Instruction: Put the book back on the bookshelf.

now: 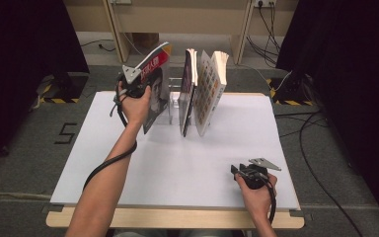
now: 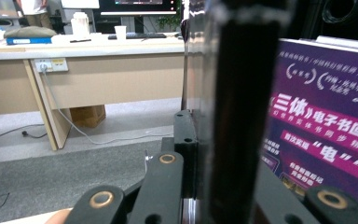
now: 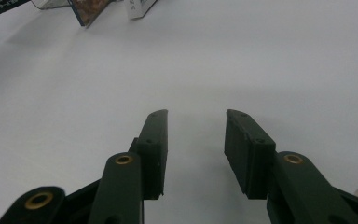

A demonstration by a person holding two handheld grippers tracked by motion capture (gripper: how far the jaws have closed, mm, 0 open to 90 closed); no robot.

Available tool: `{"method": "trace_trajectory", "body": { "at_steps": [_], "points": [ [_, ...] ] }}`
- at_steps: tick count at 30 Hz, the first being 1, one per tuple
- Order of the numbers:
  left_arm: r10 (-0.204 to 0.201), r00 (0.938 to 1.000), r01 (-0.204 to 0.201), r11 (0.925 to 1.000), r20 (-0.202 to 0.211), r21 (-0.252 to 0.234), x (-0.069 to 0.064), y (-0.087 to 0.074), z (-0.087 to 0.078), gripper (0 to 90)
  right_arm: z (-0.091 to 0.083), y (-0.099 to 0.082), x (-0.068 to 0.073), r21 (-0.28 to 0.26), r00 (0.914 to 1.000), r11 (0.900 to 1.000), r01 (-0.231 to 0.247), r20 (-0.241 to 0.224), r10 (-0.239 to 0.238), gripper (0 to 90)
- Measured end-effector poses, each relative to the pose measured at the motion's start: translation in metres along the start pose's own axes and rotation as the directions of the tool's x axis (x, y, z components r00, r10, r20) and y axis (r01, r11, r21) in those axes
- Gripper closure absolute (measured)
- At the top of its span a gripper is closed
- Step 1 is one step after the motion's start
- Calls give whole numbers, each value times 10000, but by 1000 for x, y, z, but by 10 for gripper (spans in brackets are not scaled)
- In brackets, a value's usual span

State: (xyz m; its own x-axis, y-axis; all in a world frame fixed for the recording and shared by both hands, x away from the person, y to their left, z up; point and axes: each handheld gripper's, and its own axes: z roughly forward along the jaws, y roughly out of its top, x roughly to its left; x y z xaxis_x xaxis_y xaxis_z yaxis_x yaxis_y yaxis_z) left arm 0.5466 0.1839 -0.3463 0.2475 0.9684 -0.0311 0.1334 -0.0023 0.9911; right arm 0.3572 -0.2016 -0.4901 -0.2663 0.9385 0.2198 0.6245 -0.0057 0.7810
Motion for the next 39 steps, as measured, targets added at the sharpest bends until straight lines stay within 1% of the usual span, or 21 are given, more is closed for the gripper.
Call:
{"method": "trace_trajectory", "body": {
  "at_steps": [5,10,13,15,17,19,23,24,28,31,32,36,39],
  "points": [
    [151,9998,-151,9999,-121,-40,1,-4,-2,862,0,0,0,1,10000,10000,36,-13,-36,604],
    [185,9994,-188,9998,-284,-118,5,-9,-7,859,0,0,1,46,10000,10000,3,-40,-3,603],
    [290,9992,-293,9995,-280,-113,7,-13,-11,853,1,0,1,49,10000,10000,60,-20,-59,603],
    [279,9992,-282,9995,-293,-111,9,-15,-14,847,1,0,1,62,10000,10000,62,-16,-62,603],
    [214,9993,-216,9997,-299,-80,10,-16,-17,838,1,0,3,88,10000,10000,-44,-53,44,603],
    [152,9994,-156,9998,-313,-119,11,-17,-19,827,1,0,3,85,10000,10000,-17,-62,18,603],
    [-10,9998,7,9999,-202,-160,13,-14,-22,795,1,-1,4,121,10000,9999,-1,-69,2,603],
    [-127,9998,124,9998,-154,-156,14,-12,-22,782,2,-1,3,91,9999,9999,101,-84,-101,603],
    [-344,9993,344,9994,-142,-40,15,-7,-19,743,2,-1,4,122,9999,9999,114,-85,-112,602],
    [-299,9994,300,9995,-185,31,14,-4,-16,731,2,-1,3,162,9999,9999,49,-102,-47,602],
    [-424,9989,425,9991,-178,66,14,-2,-15,728,2,-1,3,172,9999,9998,50,-97,-48,602],
    [-555,9981,561,9982,-254,216,14,0,-12,740,2,-1,2,206,9999,9998,23,-99,-21,601],
    [-777,9964,787,9965,-332,290,15,1,-11,796,2,-1,2,216,9999,9998,26,-103,-23,602]
  ]
}}
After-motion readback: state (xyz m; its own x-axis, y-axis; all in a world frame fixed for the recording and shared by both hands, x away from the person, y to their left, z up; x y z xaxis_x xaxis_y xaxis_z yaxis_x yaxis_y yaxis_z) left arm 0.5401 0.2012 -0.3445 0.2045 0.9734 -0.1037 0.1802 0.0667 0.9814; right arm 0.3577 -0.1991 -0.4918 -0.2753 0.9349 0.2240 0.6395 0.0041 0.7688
